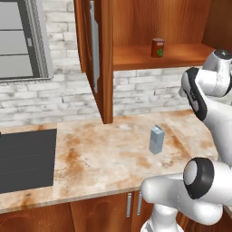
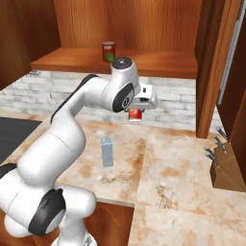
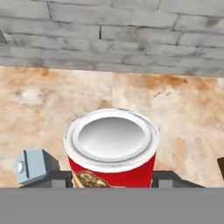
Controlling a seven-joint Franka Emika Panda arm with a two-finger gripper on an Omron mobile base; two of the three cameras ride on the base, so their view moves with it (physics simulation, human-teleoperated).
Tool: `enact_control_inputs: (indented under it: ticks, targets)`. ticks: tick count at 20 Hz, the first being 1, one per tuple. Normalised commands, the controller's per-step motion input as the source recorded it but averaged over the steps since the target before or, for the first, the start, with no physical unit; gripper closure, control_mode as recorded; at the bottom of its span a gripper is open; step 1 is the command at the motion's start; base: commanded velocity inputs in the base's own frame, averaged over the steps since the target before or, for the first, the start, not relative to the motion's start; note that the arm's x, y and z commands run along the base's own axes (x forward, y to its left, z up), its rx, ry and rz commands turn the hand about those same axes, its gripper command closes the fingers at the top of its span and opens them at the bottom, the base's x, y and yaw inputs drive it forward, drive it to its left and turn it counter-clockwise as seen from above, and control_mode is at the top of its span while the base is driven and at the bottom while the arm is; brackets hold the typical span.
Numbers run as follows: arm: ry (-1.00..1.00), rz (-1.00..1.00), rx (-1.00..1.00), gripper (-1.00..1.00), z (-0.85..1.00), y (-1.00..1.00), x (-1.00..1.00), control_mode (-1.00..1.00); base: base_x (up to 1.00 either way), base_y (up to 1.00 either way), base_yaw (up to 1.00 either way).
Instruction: Restock the canned food cabinet by taking the new fresh canned food from the counter and placing it in the cabinet. Then, take the old canned food from the cabinet and place it on the counter.
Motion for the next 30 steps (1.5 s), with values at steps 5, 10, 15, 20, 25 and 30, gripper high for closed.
enact_control_inputs:
  ticks: [5, 10, 15, 20, 25, 30]
  targets:
    - [0.08, -0.09, 0.13, 1.0, -1.0, -0.63, 0.12, -1.0, 0.0, 0.0, 0.0]
    - [-0.1, -0.07, 0.31, 1.0, -1.0, -0.2, 0.04, -1.0, 0.0, 0.0, 0.0]
    - [-0.19, 0.0, -0.1, 1.0, -1.0, 0.03, 0.1, -1.0, 0.0, 0.0, 0.0]
    - [-0.17, 0.04, -0.27, 1.0, -1.0, 0.0, 0.02, -1.0, 0.0, 0.0, 0.0]
    - [-0.12, 0.06, -0.11, 1.0, -0.93, -0.02, -0.01, -1.0, 0.0, 0.0, 0.0]
    - [-0.01, 0.01, 0.0, 1.0, -0.28, -0.11, 0.0, -1.0, 0.0, 0.0, 0.0]
